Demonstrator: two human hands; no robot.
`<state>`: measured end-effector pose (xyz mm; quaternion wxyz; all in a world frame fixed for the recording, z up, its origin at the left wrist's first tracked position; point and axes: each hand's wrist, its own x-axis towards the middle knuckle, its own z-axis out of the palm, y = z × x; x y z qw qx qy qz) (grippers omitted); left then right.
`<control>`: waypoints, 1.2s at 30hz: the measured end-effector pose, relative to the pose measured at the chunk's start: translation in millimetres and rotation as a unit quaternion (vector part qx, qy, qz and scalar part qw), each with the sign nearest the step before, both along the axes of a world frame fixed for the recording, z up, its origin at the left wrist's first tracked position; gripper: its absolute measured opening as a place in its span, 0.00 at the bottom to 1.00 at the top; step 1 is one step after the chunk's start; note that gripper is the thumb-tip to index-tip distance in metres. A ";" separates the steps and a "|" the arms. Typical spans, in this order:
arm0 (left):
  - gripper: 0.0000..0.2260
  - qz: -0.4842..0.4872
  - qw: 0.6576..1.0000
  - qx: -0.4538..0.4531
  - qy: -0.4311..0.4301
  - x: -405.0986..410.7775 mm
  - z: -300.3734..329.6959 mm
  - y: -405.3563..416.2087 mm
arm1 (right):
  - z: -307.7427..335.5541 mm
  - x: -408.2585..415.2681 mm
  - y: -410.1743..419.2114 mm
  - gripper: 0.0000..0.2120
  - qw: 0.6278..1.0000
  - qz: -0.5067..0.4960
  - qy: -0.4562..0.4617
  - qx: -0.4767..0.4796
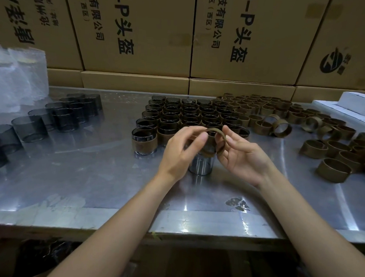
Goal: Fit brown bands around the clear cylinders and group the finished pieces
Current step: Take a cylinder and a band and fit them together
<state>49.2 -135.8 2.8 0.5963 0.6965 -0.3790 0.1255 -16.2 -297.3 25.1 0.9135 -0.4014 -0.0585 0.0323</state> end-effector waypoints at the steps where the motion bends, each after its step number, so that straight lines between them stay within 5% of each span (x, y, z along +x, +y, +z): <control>1: 0.20 0.012 1.000 0.021 -0.018 -1.2 -1.0 -1.4 | -1.5 0.6 0.6 0.14 1.000 -0.004 -0.002 0.002; 5: 0.11 0.059 0.997 0.057 -0.009 -2.0 -2.3 -5.0 | -5.3 0.5 0.2 0.15 1.000 0.002 -0.015 -0.001; 11: 0.17 0.040 0.998 0.052 -0.025 -7.6 -2.1 -8.9 | -6.0 -0.7 2.7 0.19 0.997 -0.013 -0.041 -0.070; 16: 0.12 0.041 0.998 0.046 -0.010 -6.6 -2.1 -7.5 | -8.9 -0.1 5.4 0.16 0.988 -0.033 -0.059 -0.139; 26: 0.07 0.040 0.995 0.073 0.058 1.2 -7.0 -9.7 | -22.8 10.8 16.4 0.13 0.902 -0.179 -0.057 -0.390; 31: 0.13 0.028 0.992 0.100 0.069 -0.8 -7.9 -10.6 | -30.0 13.0 22.7 0.22 0.839 -0.196 -0.029 -0.507; 36: 0.36 0.009 0.977 0.121 0.178 -6.6 -5.3 -7.3 | -29.8 12.6 23.5 0.23 0.804 -0.200 -0.043 -0.559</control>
